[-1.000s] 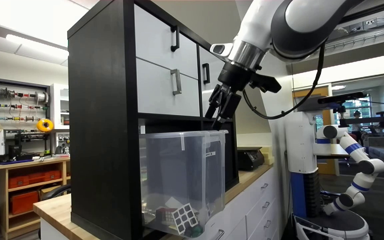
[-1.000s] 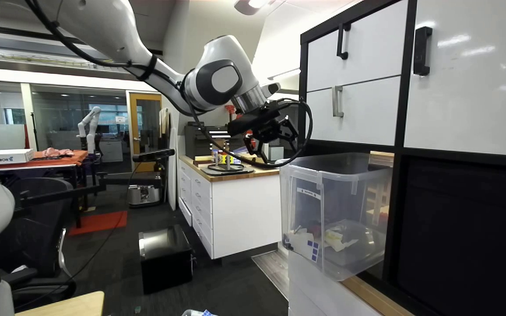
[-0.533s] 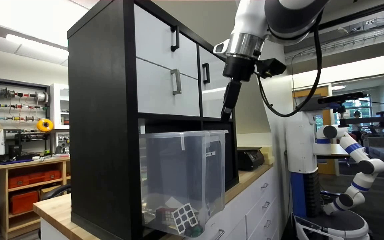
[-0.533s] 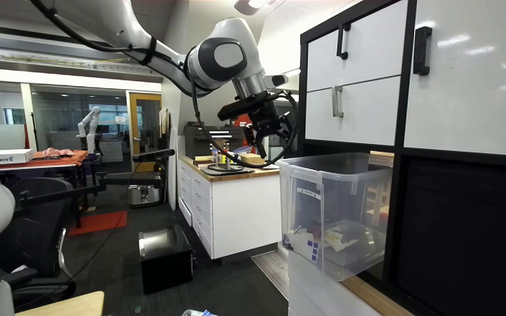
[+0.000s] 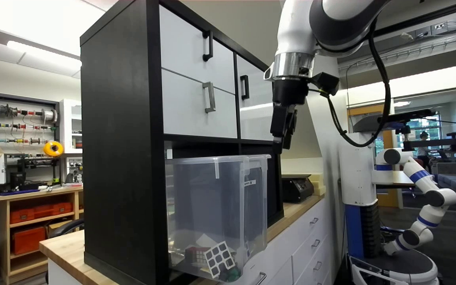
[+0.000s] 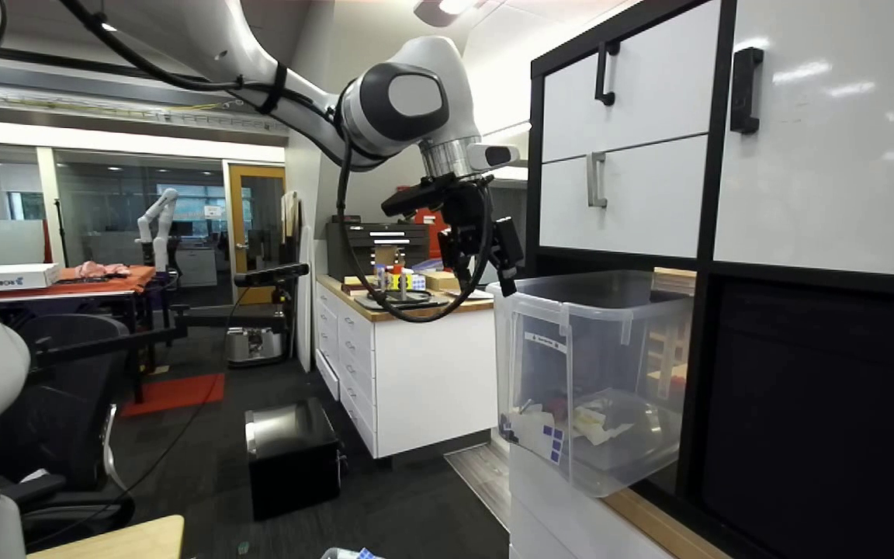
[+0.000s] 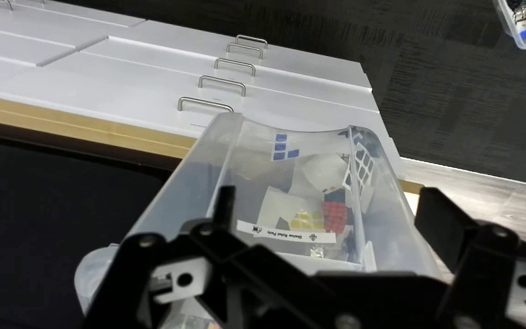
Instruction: Pull out the storage bucket slightly under the drawers
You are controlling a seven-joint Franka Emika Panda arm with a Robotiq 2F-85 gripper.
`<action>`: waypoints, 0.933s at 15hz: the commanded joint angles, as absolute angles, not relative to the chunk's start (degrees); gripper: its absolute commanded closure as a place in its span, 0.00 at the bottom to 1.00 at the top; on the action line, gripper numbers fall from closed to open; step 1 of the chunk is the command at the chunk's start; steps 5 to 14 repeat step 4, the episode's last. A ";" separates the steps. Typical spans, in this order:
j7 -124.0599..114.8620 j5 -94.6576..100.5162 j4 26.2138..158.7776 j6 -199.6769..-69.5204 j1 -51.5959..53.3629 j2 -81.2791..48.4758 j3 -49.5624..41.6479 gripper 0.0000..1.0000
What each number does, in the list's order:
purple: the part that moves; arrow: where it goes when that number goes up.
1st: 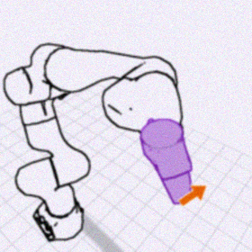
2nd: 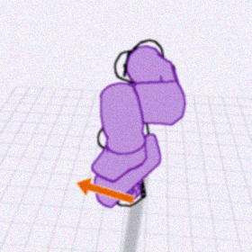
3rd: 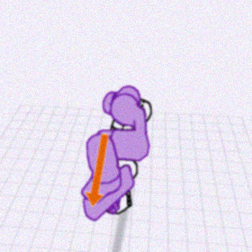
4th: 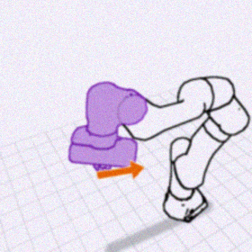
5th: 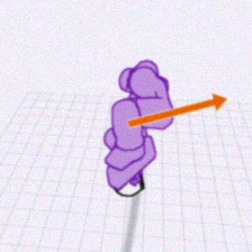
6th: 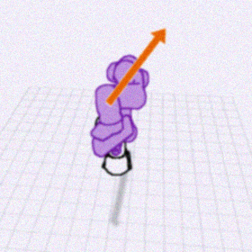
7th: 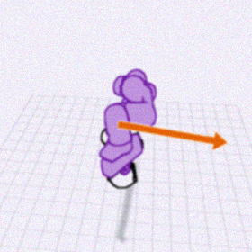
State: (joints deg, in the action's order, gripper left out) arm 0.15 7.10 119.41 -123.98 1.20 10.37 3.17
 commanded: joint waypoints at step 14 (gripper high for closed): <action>-1.94 8.07 119.52 -124.01 1.44 9.65 3.11 0.00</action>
